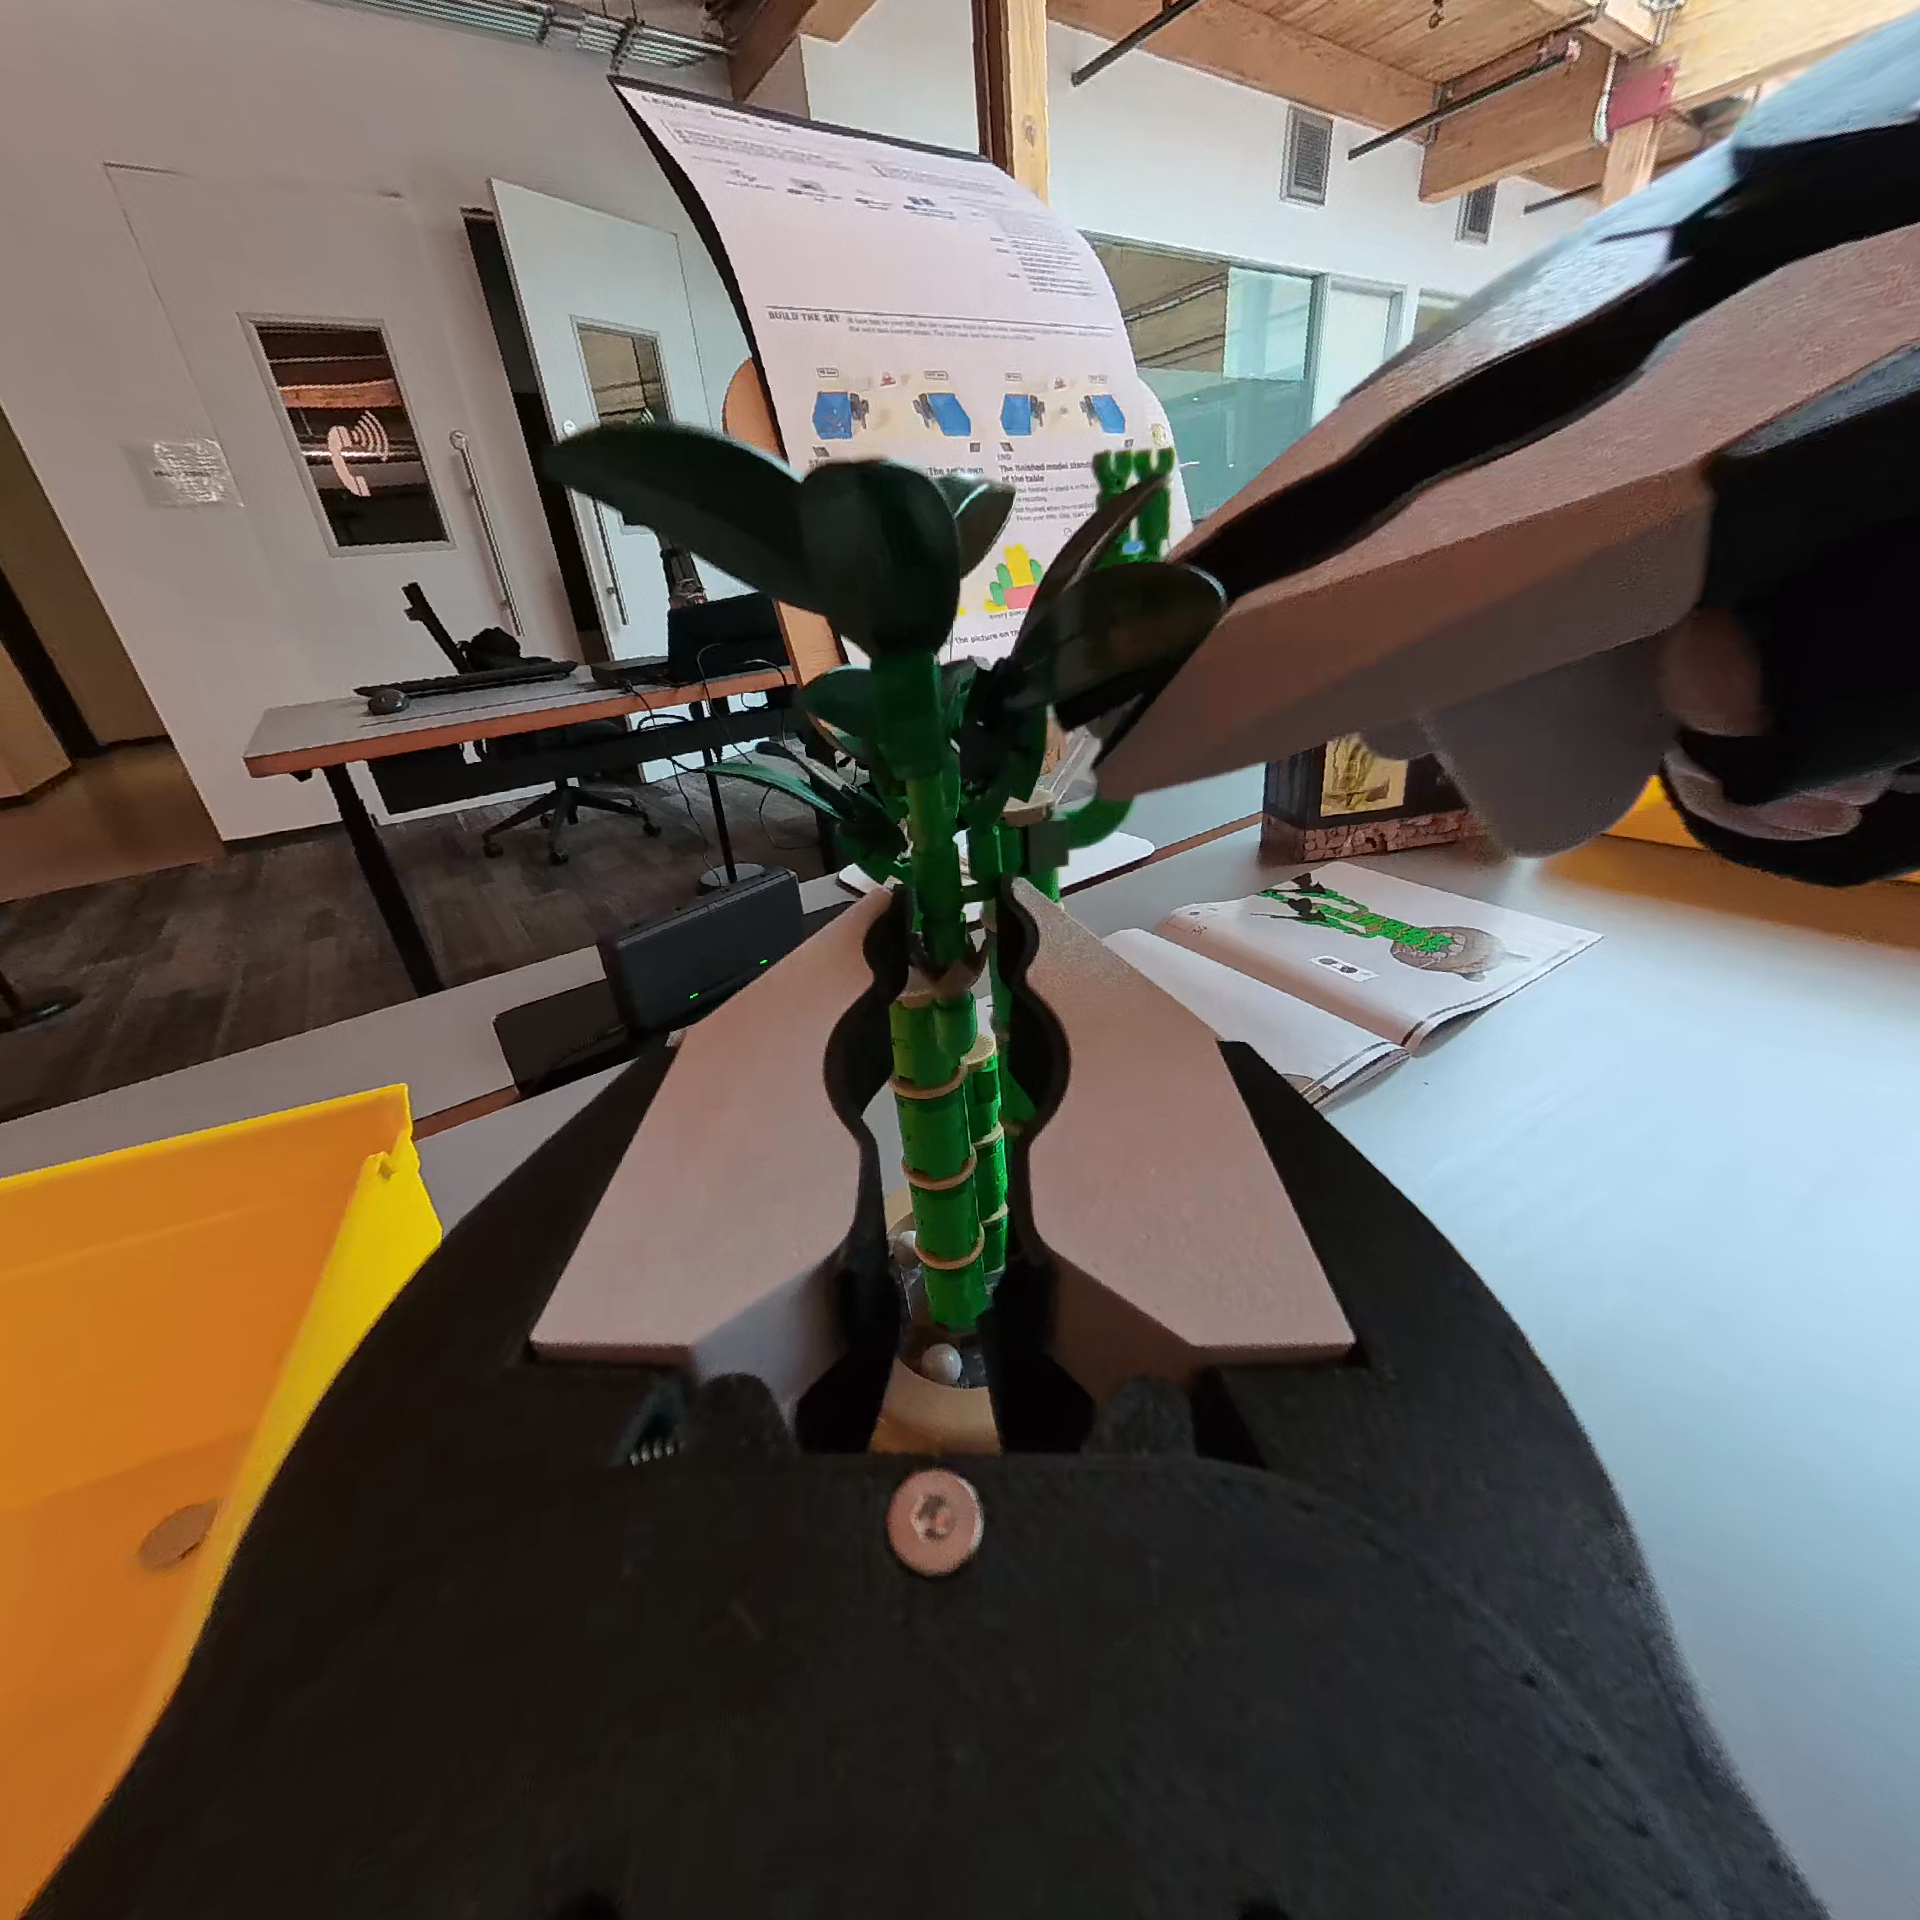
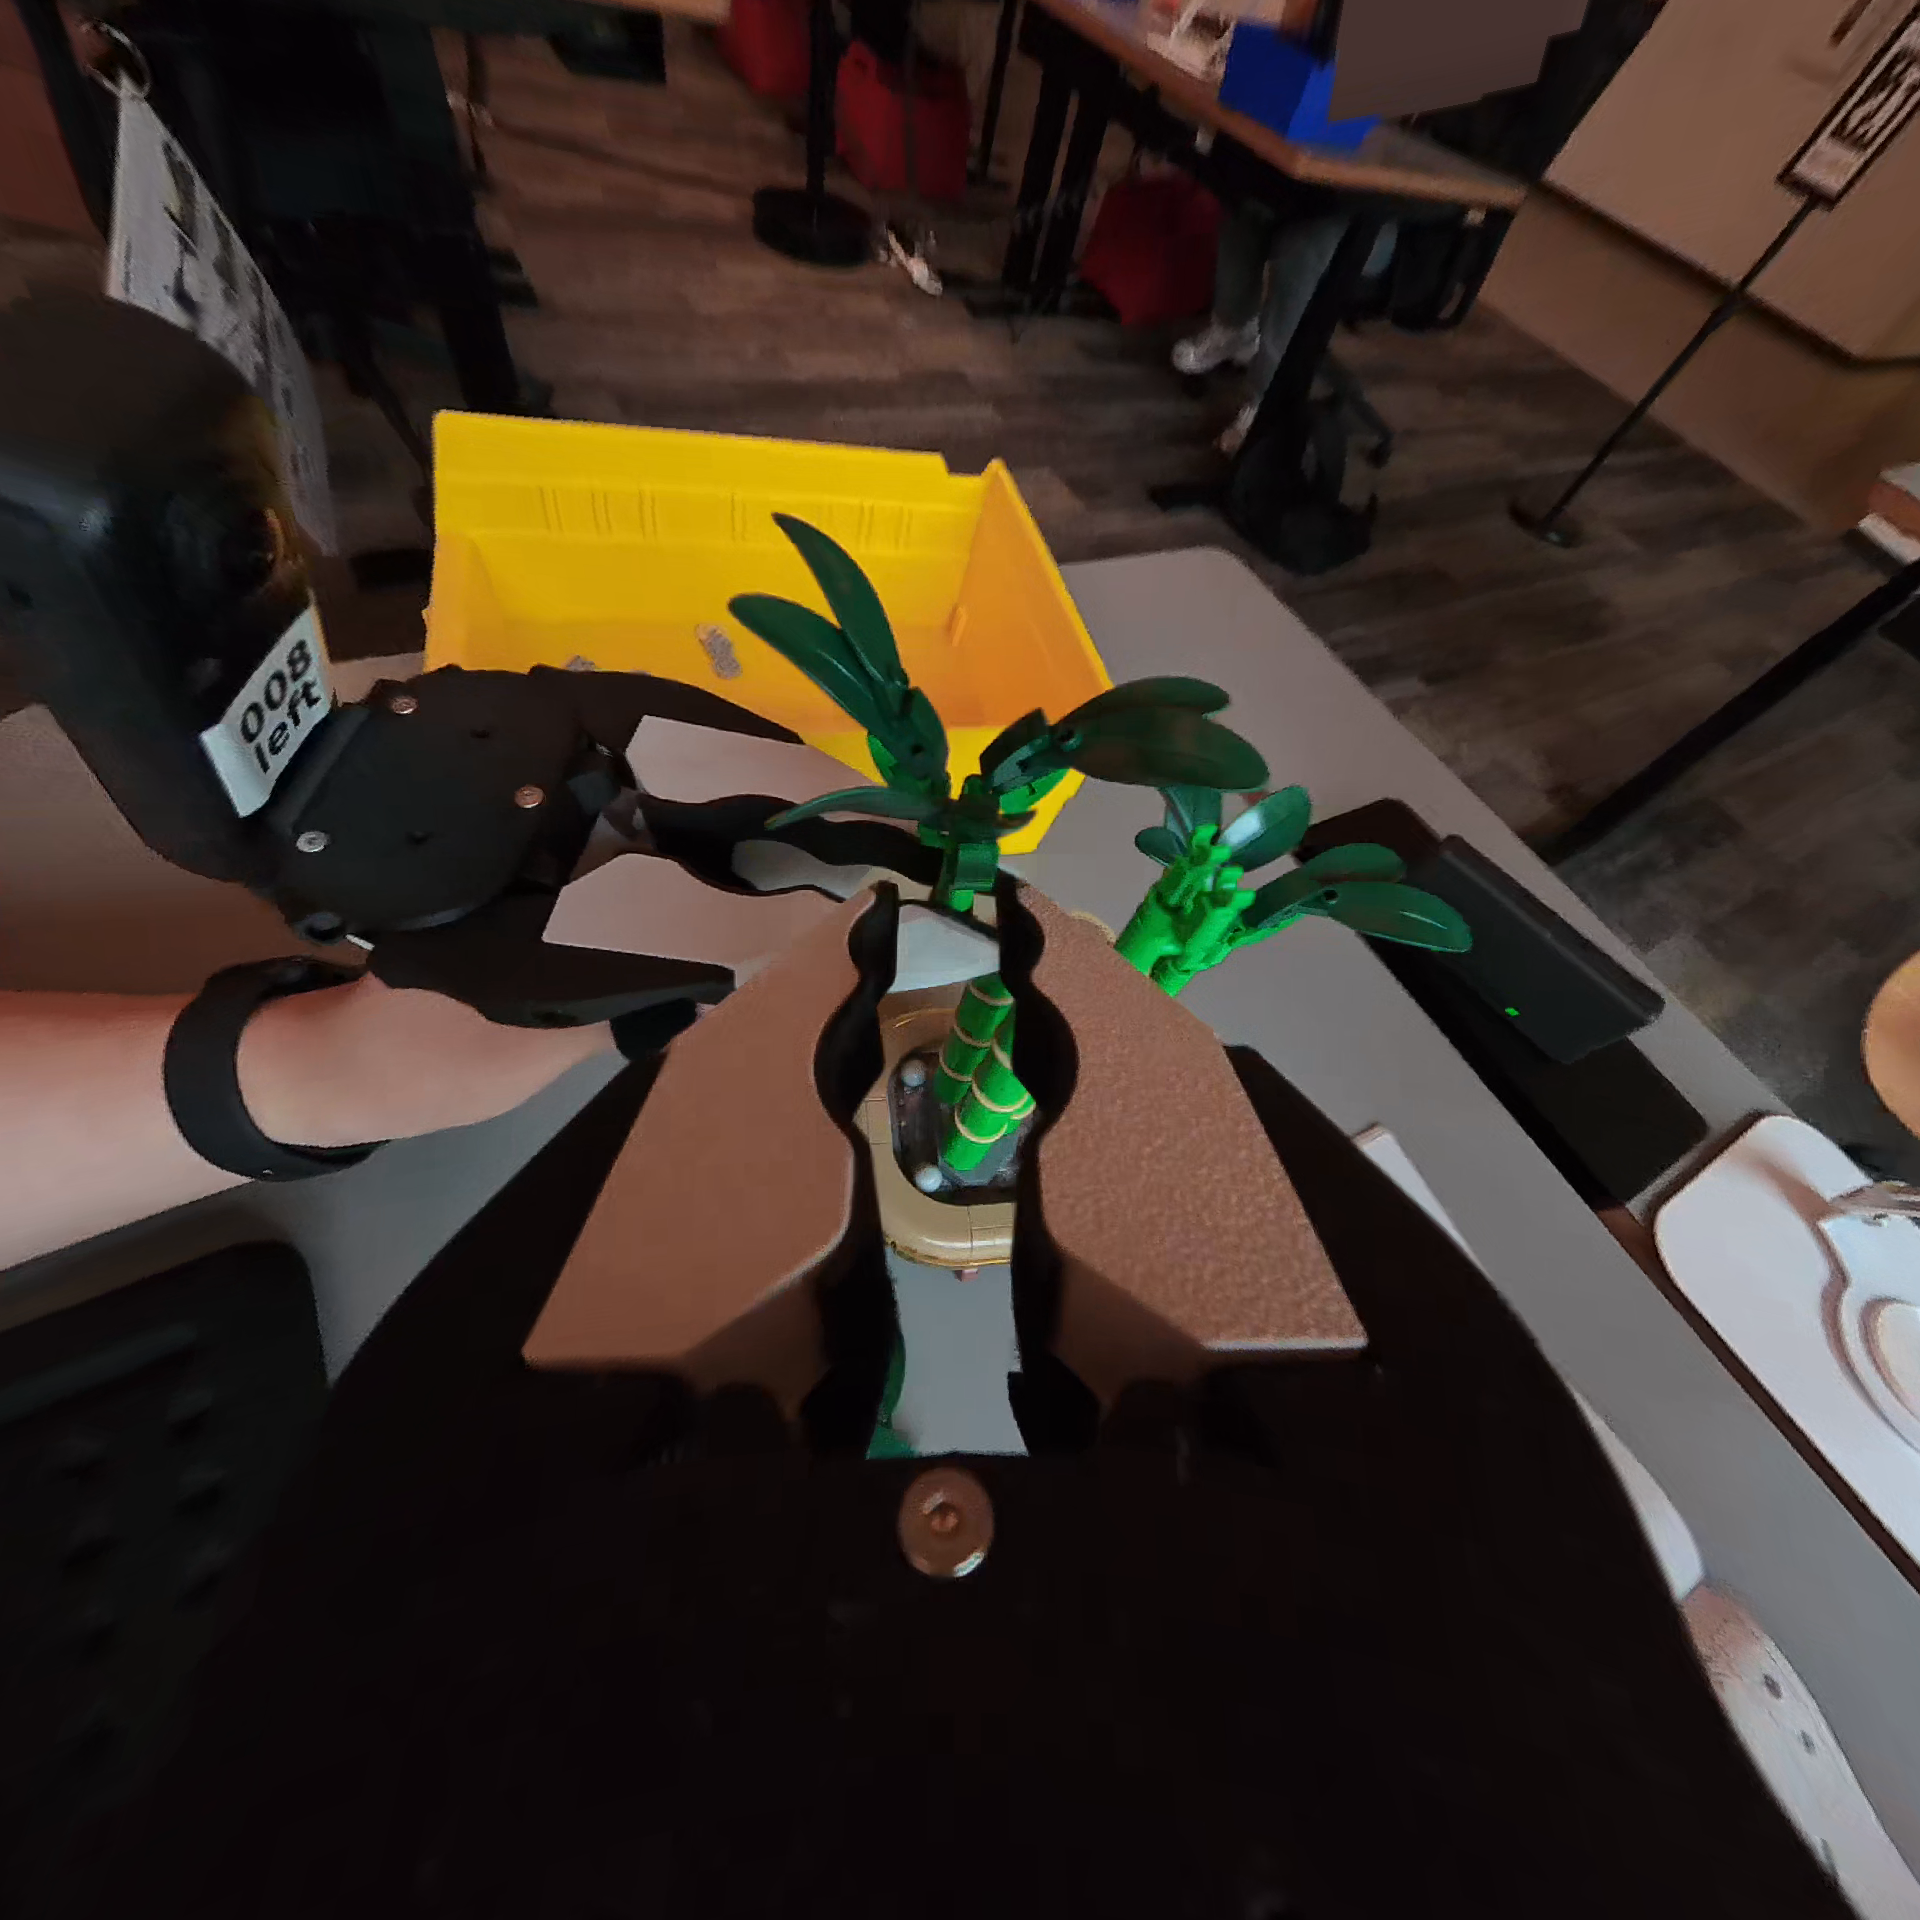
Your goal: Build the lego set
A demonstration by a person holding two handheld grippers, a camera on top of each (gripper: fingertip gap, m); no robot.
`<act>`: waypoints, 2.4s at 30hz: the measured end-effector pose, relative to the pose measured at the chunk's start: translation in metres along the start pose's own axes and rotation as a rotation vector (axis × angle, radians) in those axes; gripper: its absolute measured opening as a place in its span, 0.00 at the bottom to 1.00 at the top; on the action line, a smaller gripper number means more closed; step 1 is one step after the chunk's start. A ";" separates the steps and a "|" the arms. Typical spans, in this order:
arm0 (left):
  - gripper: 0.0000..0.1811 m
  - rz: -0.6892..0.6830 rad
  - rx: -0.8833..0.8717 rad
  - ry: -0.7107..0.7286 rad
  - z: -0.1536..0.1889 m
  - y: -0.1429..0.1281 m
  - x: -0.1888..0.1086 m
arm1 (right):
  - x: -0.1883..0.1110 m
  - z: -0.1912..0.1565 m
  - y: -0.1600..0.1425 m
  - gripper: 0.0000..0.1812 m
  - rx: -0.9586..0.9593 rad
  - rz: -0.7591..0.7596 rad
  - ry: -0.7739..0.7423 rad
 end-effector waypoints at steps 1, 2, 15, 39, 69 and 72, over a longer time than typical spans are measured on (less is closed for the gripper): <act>0.07 0.001 -0.003 -0.001 0.000 0.000 0.000 | -0.005 0.000 0.002 0.10 -0.019 0.020 -0.024; 0.07 0.002 -0.005 -0.001 0.000 0.000 -0.001 | -0.010 -0.001 0.005 0.09 -0.050 0.043 -0.045; 0.07 0.005 0.015 0.006 0.000 0.000 0.000 | -0.018 0.005 0.028 0.03 -0.141 0.053 -0.120; 0.09 0.016 0.031 0.019 0.000 0.001 -0.002 | -0.046 -0.002 0.018 0.04 -0.048 0.244 -0.068; 0.31 -0.499 -0.154 0.055 0.028 -0.111 -0.039 | 0.063 0.006 -0.169 0.51 -0.101 0.005 0.447; 0.31 -0.500 -0.137 0.077 0.023 -0.112 -0.037 | 0.062 0.004 -0.170 0.52 -0.085 -0.001 0.434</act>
Point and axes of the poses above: each gripper's, where its closed fingertips meet, x out along the fingers, y out of its top, z = x × y across the jaws, the point moved 1 cm from there along -x, back along the fingers, and after that the axes turned 2 degrees about -x, right-handed, at the moved point
